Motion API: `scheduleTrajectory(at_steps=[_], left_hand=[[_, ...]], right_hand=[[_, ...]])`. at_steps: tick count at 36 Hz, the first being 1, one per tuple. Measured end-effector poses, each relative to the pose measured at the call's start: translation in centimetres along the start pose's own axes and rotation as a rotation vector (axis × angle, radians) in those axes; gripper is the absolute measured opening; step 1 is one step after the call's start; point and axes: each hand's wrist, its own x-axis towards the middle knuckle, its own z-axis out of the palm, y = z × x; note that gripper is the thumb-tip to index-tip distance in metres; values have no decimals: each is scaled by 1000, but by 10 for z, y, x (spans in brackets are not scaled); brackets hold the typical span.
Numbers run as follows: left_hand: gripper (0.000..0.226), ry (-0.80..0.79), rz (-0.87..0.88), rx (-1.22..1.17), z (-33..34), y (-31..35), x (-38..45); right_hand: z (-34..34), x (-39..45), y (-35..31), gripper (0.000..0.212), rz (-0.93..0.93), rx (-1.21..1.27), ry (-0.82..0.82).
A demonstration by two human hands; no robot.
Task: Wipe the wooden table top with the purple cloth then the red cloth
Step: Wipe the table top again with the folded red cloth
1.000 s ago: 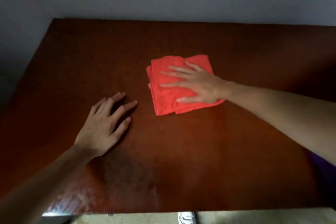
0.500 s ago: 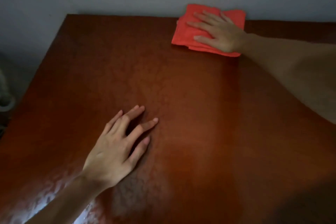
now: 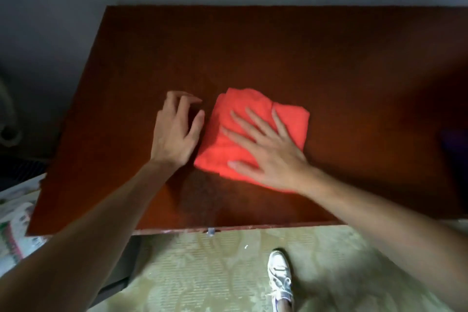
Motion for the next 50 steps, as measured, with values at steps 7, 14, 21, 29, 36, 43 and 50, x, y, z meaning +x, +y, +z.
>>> scheduleTrajectory(at_steps=[7, 14, 21, 29, 36, 43, 50], left_hand=[[44, -247, 88, 283, -39, -47, -20], [51, -349, 96, 367, -59, -82, -5], [49, -375, 116, 318, -56, -91, -2], [47, -381, 101, 286, -55, -96, 3], [47, -370, 126, 266, -54, -97, 2], [46, -339, 171, 227, -55, -98, 1], [45, -182, 74, -24, -60, -98, 0]], right_hand=[[-3, -47, -41, 72, -221, -44, -131], [-12, 31, 22, 64, -497, -35, -234], [-13, 167, 106, 66, -459, -103, -201], [-21, 317, 174, 72, -232, -113, -173], [-18, 340, 174, 73, -42, -15, -97], [-2, 306, 125, 65, 197, -4, -37], [8, 200, 18, 77, 201, -1, -50]])
